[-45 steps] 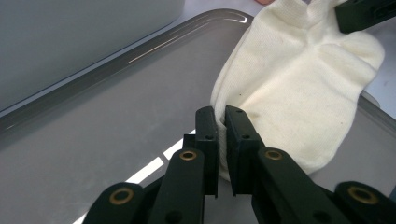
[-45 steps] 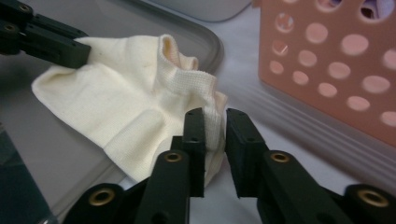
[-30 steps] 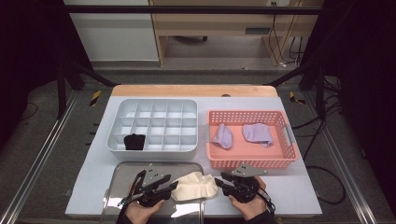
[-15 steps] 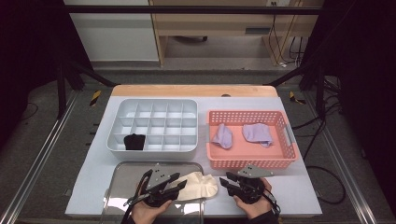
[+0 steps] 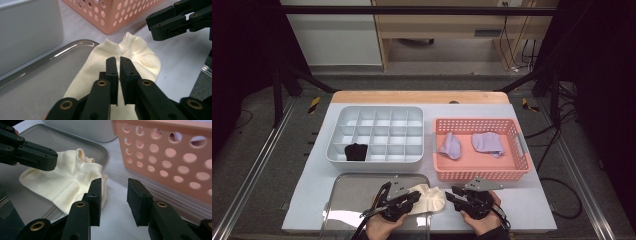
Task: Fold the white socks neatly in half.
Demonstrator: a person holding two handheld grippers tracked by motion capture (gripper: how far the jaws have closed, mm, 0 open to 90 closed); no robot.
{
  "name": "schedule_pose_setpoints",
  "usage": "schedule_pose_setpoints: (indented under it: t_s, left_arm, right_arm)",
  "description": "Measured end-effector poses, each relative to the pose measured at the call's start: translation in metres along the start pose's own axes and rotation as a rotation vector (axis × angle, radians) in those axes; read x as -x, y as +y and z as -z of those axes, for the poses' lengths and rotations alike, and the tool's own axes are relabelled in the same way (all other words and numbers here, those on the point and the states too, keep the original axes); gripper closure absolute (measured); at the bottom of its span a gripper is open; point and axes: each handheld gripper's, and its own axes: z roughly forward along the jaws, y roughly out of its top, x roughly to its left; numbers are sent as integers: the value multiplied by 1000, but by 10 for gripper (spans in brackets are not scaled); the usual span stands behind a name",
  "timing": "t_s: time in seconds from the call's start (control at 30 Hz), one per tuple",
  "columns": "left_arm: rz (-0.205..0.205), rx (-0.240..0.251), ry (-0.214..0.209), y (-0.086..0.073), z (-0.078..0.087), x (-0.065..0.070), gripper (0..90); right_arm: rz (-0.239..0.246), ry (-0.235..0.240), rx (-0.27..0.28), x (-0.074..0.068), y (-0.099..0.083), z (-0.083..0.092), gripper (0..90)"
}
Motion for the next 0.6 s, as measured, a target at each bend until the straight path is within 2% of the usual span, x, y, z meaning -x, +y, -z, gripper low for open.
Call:
schedule_pose_setpoints:
  t_s: [0.07, 0.4, 0.6]
  left_arm:
    - [-2, -6, -5, 0, -2, 1, 891]
    - [-21, -62, -17, -7, -16, 4, 892]
    - [-25, -70, -18, -8, -16, 4, 892]
  right_arm:
    - [-2, 1, -3, -1, 0, -1, 654]
    - [-19, 33, -16, -4, 0, -12, 668]
    - [-28, 41, -59, -5, -3, -21, 693]
